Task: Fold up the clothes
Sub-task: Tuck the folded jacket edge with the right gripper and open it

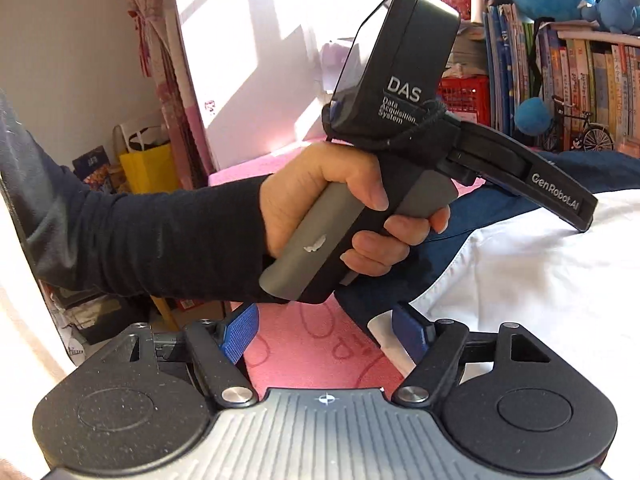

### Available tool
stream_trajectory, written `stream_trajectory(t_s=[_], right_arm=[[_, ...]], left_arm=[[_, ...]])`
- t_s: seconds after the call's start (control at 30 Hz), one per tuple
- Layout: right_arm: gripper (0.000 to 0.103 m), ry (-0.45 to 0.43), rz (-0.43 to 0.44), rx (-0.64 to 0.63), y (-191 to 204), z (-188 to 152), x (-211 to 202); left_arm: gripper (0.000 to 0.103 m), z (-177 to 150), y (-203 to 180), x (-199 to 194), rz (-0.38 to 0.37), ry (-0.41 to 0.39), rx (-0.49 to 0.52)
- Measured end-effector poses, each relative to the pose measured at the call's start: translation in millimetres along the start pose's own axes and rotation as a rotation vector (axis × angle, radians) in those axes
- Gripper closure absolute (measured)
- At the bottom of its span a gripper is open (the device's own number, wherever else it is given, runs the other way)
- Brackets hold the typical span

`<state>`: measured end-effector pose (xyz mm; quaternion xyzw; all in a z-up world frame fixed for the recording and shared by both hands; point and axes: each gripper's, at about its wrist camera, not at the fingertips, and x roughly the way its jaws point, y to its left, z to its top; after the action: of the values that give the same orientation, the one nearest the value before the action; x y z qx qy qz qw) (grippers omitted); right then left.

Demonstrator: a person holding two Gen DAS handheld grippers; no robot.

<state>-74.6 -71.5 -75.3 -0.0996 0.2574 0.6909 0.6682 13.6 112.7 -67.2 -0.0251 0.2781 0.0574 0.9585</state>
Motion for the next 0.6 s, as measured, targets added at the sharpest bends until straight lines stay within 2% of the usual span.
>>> stream_trajectory(t_s=[0.1, 0.13, 0.2, 0.27, 0.33, 0.37, 0.43, 0.5, 0.57, 0.6], right_arm=[[0.027, -0.089, -0.091, 0.026, -7.1, 0.3, -39.3], [0.026, -0.125, -0.155, 0.057, -16.3, 1.9, -54.2], [0.017, -0.196, -0.281, 0.159, -41.2, 3.0, -77.5], [0.017, -0.253, -0.366, 0.397, -88.7, 0.3, -98.5], [0.018, -0.305, -0.371, 0.648, -135.0, -10.3, -116.7], [0.020, -0.322, -0.355, 0.725, -150.1, -17.0, -121.0], [0.030, -0.323, -0.379, 0.785, -167.4, -25.0, -119.9], [0.057, -0.319, -0.433, 0.799, -173.6, -27.2, -115.2], [0.068, -0.345, -0.446, 0.819, -178.1, -30.8, -112.8], [0.068, -0.359, -0.435, 0.833, -181.1, -32.4, -113.6]], left_arm=[[0.019, -5.0, 4.7, -2.5, 0.010, -0.001, 0.011], [0.019, -6.3, 5.2, -2.6, 0.012, -0.002, 0.006], [0.018, -8.1, 4.4, -4.0, 0.024, -0.004, 0.001], [0.018, -7.2, 1.8, -7.3, 0.047, -0.003, 0.004], [0.024, 0.8, -2.3, -18.7, 0.074, -0.007, 0.019], [0.026, 6.9, -5.5, -27.8, 0.062, -0.030, 0.024], [0.025, 19.0, -12.2, -45.6, 0.036, -0.074, 0.035], [0.024, 29.3, -23.7, -54.2, 0.014, -0.085, 0.031], [0.022, 38.0, -38.7, -54.5, 0.000, -0.091, 0.030], [0.019, 41.2, -46.7, -52.0, -0.002, -0.095, 0.034]])
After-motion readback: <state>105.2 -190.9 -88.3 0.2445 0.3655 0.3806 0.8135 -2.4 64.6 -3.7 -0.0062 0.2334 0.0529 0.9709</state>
